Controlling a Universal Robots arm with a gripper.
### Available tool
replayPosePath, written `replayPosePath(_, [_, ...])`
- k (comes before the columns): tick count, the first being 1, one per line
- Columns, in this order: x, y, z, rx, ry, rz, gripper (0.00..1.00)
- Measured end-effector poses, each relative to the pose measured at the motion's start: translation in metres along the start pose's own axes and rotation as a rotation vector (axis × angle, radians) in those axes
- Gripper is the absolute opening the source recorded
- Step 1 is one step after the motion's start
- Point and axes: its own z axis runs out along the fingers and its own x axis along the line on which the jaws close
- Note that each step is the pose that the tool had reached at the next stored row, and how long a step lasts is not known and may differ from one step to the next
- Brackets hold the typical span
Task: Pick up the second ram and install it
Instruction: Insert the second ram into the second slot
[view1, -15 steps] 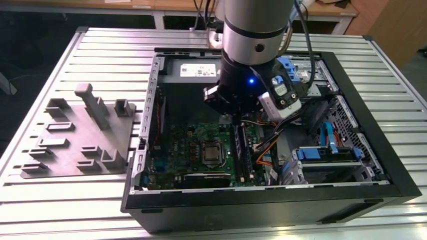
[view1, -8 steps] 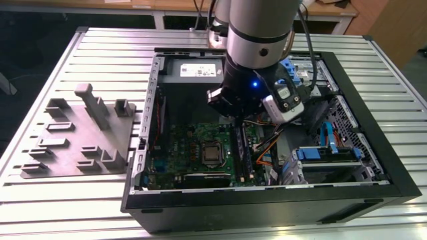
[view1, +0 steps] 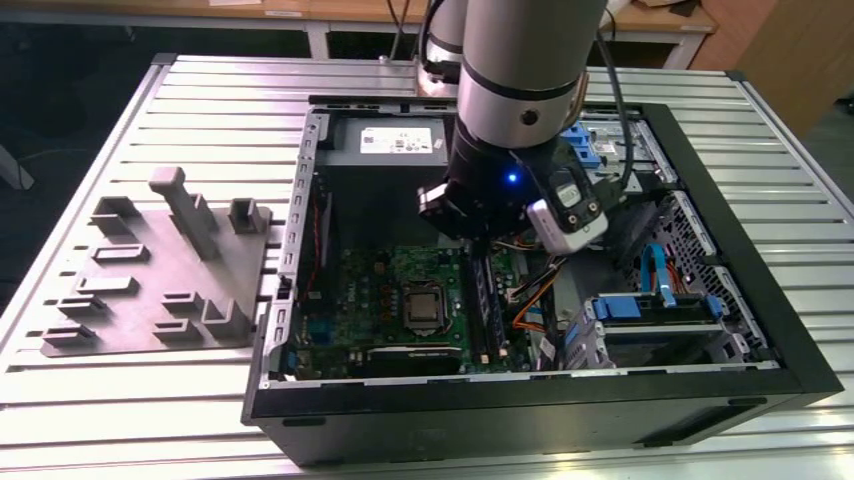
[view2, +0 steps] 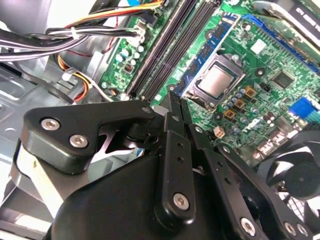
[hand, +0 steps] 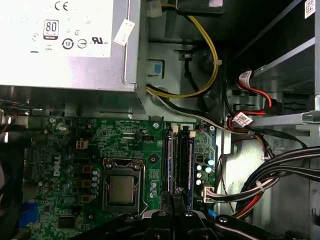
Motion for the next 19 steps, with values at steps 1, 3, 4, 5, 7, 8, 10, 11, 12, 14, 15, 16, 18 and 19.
replayPosePath(1, [-0.0001,-0.0001,0.001,0.0,0.0,0.0,0.12])
replayPosePath(3, [-0.0001,-0.0002,0.0035,0.0,0.0,0.0,0.12])
replayPosePath(4, [-0.0001,-0.0003,0.005,0.0,0.0,0.0,0.12])
replayPosePath(5, [0.0,-0.0004,0.0065,0.0,0.0,0.0,0.12])
replayPosePath(7, [0.0,-0.0006,0.0096,-0.0001,0.0,0.0,0.12])
replayPosePath(8, [0.0001,-0.0006,0.011,-0.0001,0.0,0.0,0.12])
replayPosePath(10, [-0.0001,-0.0008,0.0134,-0.0002,0.0,0.0,0.12])
replayPosePath(11, [-0.0004,-0.0009,0.0144,-0.0001,0.0,0.0,0.12])
replayPosePath(12, [-0.0006,-0.0009,0.0154,-0.0001,0.0,0.0,0.12])
replayPosePath(14, [-0.0005,-0.0011,0.0173,0.0,0.0,0.0,0.12])
replayPosePath(15, [-0.0006,-0.0011,0.0182,-0.0001,0.0,0.0,0.12])
replayPosePath(16, [-0.0006,-0.0012,0.0191,-0.0002,0.0,0.0,0.12])
replayPosePath(18, [-0.0007,-0.0013,0.0208,-0.0005,0.0,0.0,0.12])
replayPosePath(19, [-0.001,-0.0014,0.0216,-0.0006,0.0,0.0,0.12])
